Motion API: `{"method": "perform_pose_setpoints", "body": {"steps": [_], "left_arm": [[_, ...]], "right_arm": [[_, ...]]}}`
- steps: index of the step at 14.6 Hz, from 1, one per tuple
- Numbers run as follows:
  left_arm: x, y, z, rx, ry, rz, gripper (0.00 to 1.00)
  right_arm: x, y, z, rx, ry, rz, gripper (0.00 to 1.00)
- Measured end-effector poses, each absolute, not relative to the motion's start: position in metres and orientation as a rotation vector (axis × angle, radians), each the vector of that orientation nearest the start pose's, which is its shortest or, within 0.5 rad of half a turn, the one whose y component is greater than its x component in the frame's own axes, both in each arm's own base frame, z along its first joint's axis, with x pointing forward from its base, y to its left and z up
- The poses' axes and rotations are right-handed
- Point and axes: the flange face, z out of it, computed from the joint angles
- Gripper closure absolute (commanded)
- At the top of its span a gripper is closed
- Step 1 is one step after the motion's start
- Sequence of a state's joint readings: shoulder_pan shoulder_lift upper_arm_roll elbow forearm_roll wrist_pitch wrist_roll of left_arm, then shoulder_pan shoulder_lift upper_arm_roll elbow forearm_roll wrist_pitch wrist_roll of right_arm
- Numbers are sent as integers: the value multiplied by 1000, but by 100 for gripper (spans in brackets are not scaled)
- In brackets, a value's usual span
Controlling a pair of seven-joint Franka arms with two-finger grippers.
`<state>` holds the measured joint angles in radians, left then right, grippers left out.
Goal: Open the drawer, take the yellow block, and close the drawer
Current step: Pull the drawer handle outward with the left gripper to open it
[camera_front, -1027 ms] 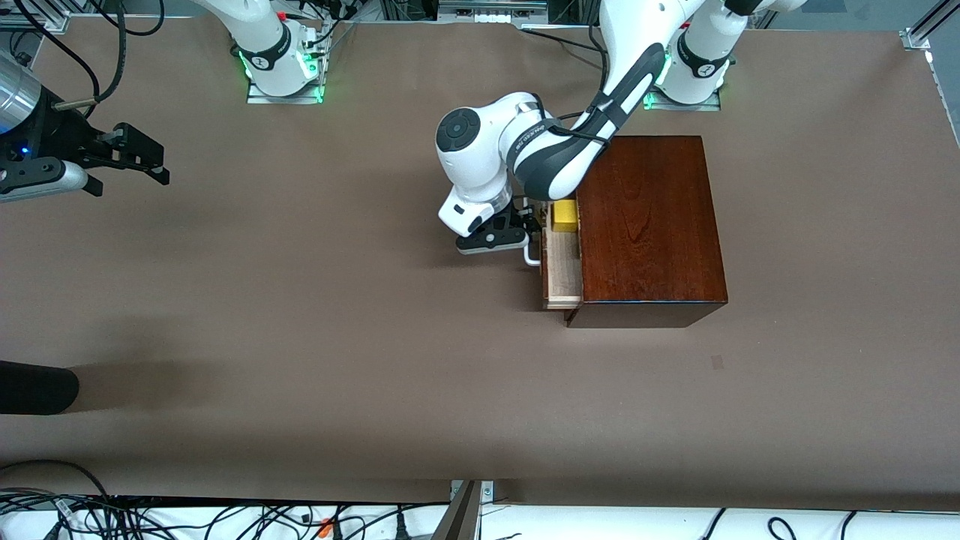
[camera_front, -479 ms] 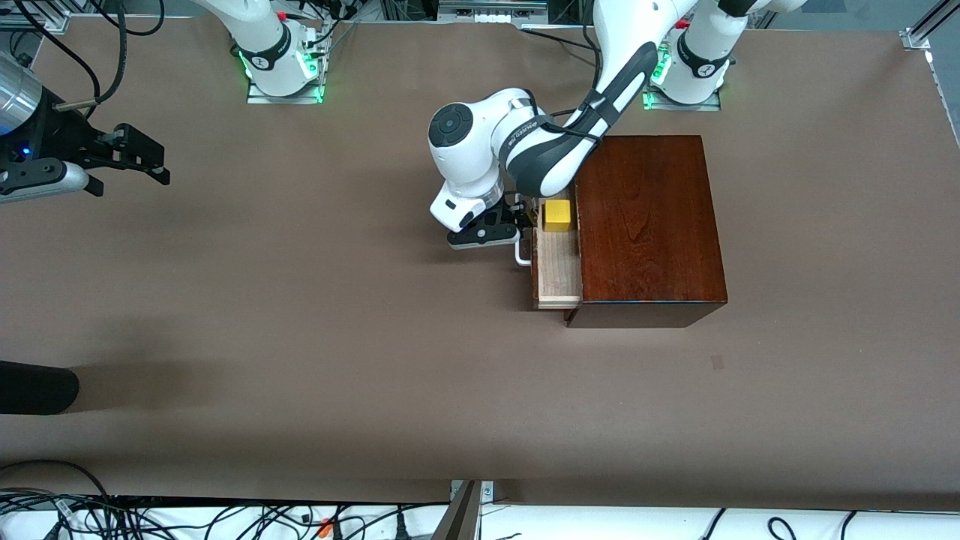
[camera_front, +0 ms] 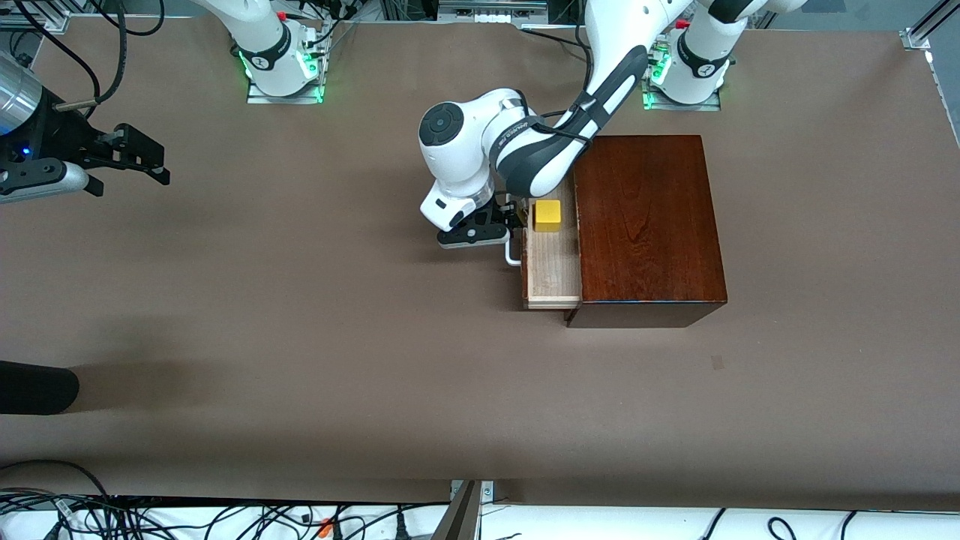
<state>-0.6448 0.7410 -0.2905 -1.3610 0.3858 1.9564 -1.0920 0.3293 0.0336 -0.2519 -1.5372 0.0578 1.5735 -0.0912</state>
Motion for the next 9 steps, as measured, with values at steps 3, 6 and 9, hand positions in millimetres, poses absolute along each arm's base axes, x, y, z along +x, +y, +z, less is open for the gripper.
{"method": "perform_pose_setpoints", "body": {"steps": [3, 6, 9], "left_arm": [[480, -549, 282, -2977, -65, -113, 0], [480, -549, 283, -2976, -65, -113, 0], [480, -553, 286, -2995, -74, -109, 0]], "right_arm": [[563, 52, 622, -3081, -260, -6, 0], [563, 52, 622, -3081, -260, -6, 0], [563, 52, 622, -3081, -260, -6, 0]]}}
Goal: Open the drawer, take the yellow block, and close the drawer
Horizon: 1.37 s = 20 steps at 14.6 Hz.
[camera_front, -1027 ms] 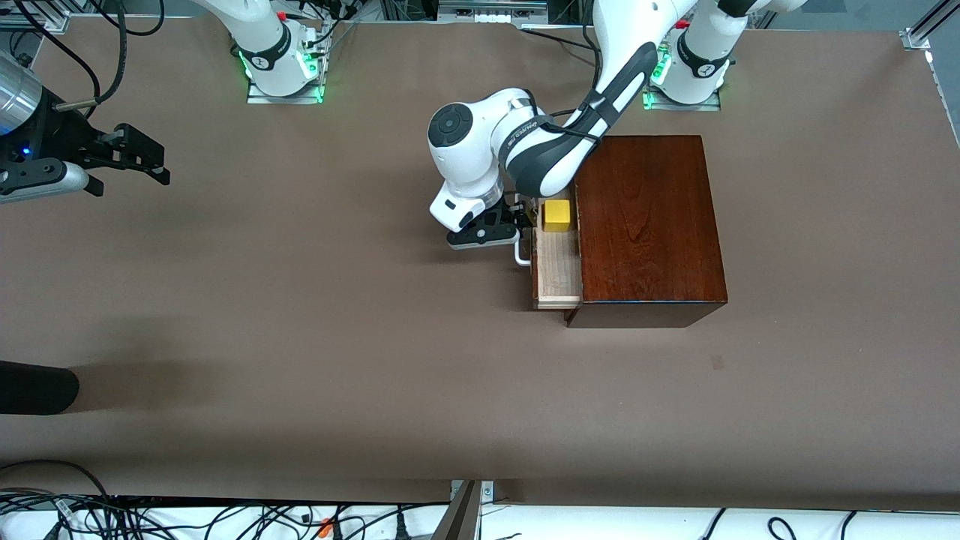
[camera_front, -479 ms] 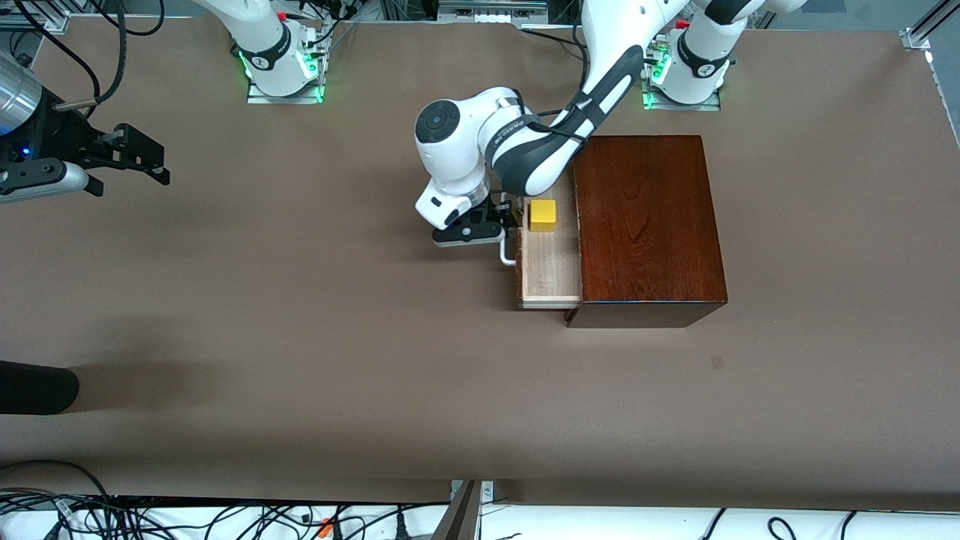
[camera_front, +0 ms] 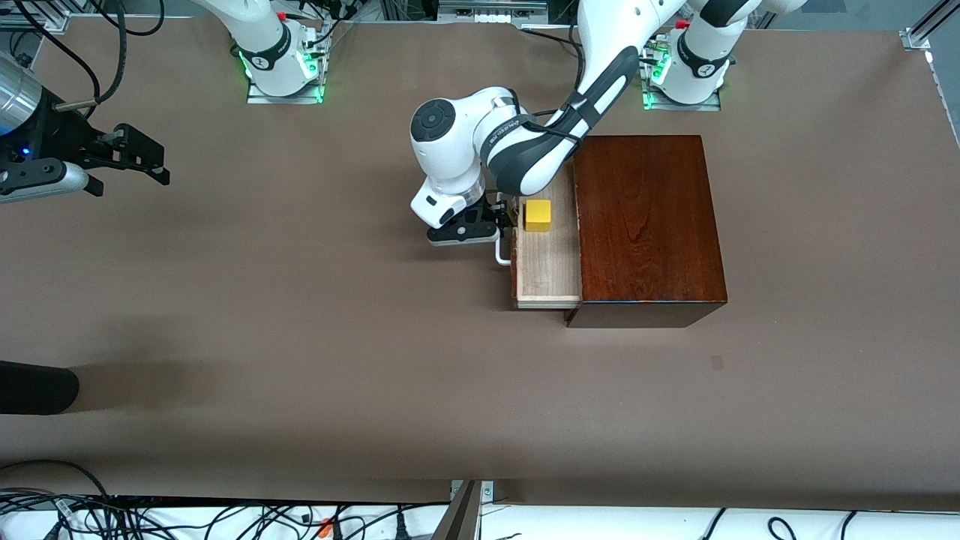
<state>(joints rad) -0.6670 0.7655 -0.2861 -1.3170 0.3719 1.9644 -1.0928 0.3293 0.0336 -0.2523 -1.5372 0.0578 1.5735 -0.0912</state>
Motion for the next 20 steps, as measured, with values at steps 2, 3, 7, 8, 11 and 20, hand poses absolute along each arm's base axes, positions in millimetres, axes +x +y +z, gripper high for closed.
{"method": "perform_pose_setpoints", "body": {"steps": [2, 3, 7, 8, 11, 20], "left_arm": [[482, -555, 290, -3012, -92, -95, 0], [482, -555, 290, -3015, -95, -92, 0], [483, -555, 291, -3012, -99, -87, 0], [483, -555, 292, -3009, -100, -84, 0], [468, -561, 297, -2971, -96, 9, 0], [476, -526, 451, -3062, -280, 144, 0]], "right_arm": [[563, 52, 622, -3081, -260, -6, 0], [563, 52, 622, -3081, -260, -6, 0], [563, 52, 622, -3081, -260, -6, 0], [563, 52, 622, -3081, -260, -6, 0], [563, 52, 622, -3081, -260, -6, 0], [563, 52, 622, -3081, -259, -5, 0]]}}
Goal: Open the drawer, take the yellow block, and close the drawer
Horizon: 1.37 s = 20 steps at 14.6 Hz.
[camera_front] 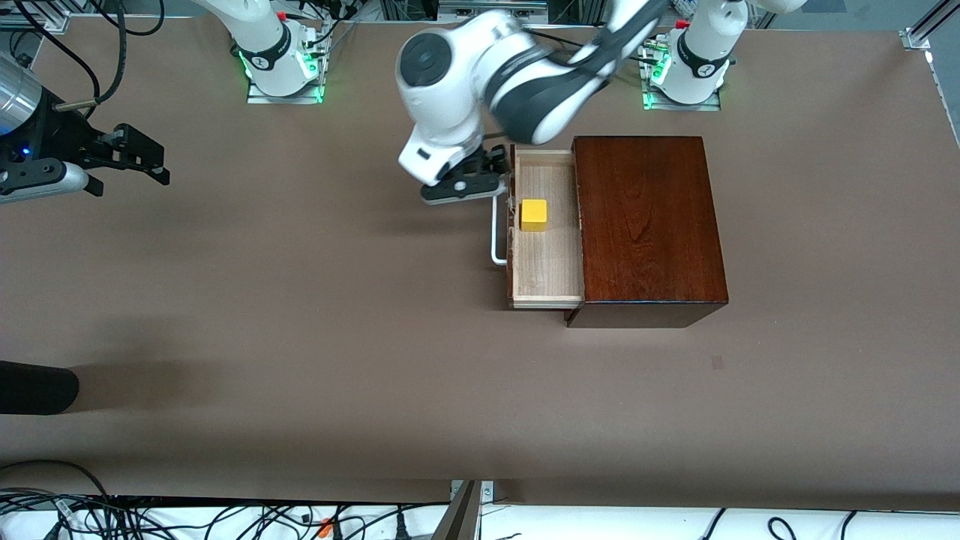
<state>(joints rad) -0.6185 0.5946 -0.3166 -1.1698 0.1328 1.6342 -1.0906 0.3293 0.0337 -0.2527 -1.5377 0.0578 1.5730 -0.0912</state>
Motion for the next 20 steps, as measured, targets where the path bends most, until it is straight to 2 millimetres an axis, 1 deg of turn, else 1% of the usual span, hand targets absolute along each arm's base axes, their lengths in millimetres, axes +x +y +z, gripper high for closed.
{"method": "perform_pose_setpoints", "body": {"steps": [1, 2, 3, 5, 7, 9, 11, 12, 13, 15, 17, 18, 20], "left_arm": [[491, -497, 481, -3070, -333, 152, 0], [506, -464, 509, -3072, -361, 168, 0], [518, -430, 532, -3078, -364, 196, 0], [534, -367, 568, -3082, -335, 243, 0], [541, -317, 591, -3088, -298, 258, 0], [540, -279, 602, -3088, -246, 253, 0], [541, -234, 607, -3090, -215, 266, 0], [542, -209, 607, -3098, -210, 283, 0], [543, -185, 607, -3105, -199, 296, 0], [544, -147, 608, -3107, -184, 302, 0], [543, -113, 608, -3113, -151, 295, 0], [543, -98, 607, -3118, -129, 285, 0], [541, -75, 604, -3131, -78, 253, 0]], "right_arm": [[563, 52, 622, -3081, -259, -4, 0], [563, 52, 622, -3081, -259, -4, 0], [563, 52, 622, -3081, -259, -4, 0], [563, 52, 622, -3081, -258, -4, 0], [563, 52, 622, -3081, -258, -4, 0], [563, 52, 622, -3081, -259, -6, 0], [563, 57, 622, -3079, -274, -9, 0], [562, 64, 622, -3075, -292, -9, 0], [561, 75, 622, -3071, -323, -7, 0], [557, 109, 619, -3061, -412, 3, 0], [550, 147, 615, -3048, -510, 15, 0], [547, 165, 613, -3041, -558, 19, 0], [536, 207, 608, -3021, -671, 22, 0]]}}
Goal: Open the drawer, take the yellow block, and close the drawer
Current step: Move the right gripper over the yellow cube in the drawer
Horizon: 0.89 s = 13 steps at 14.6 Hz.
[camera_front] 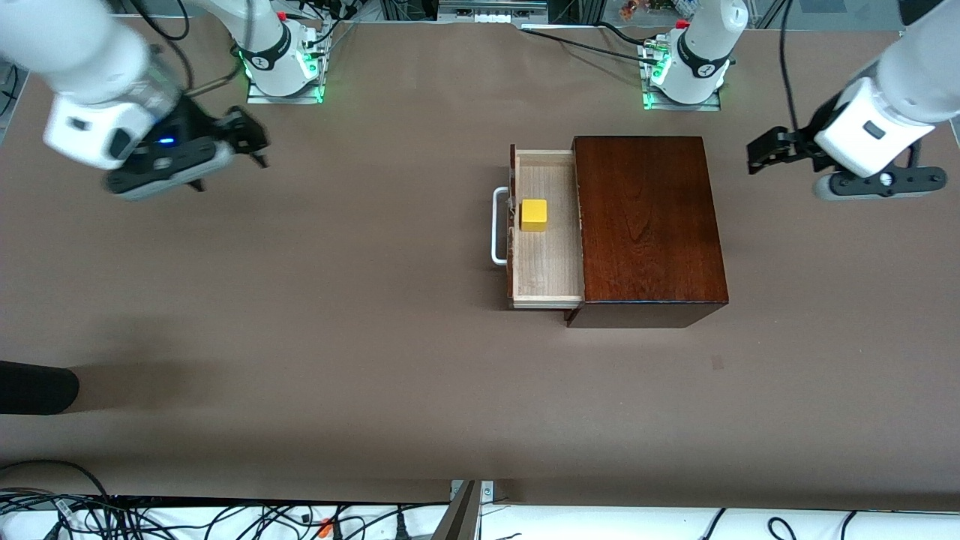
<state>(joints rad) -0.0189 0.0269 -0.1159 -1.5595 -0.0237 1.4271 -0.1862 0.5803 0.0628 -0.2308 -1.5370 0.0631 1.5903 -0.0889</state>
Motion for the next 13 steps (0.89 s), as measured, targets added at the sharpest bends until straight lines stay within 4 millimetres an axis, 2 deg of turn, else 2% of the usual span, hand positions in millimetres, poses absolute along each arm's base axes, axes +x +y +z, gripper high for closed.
{"method": "perform_pose_setpoints", "body": {"steps": [2, 4, 6, 8, 10, 13], "left_arm": [[539, -60, 599, -3142, 7, 227, 0], [539, -47, 595, -3149, 73, 211, 0], [540, -43, 592, -3152, 112, 199, 0], [542, -44, 590, -3153, 131, 181, 0], [542, -46, 588, -3153, 137, 174, 0], [543, -47, 588, -3153, 141, 169, 0]], "right_arm": [[525, 259, 588, -2999, -804, 60, 0], [517, 318, 550, -2979, -939, 109, 0], [505, 380, 523, -2949, -1084, 95, 0], [488, 438, 513, -2901, -1222, 30, 0], [471, 488, 509, -2836, -1364, -41, 0], [461, 537, 491, -2717, -1580, -149, 0]]}}
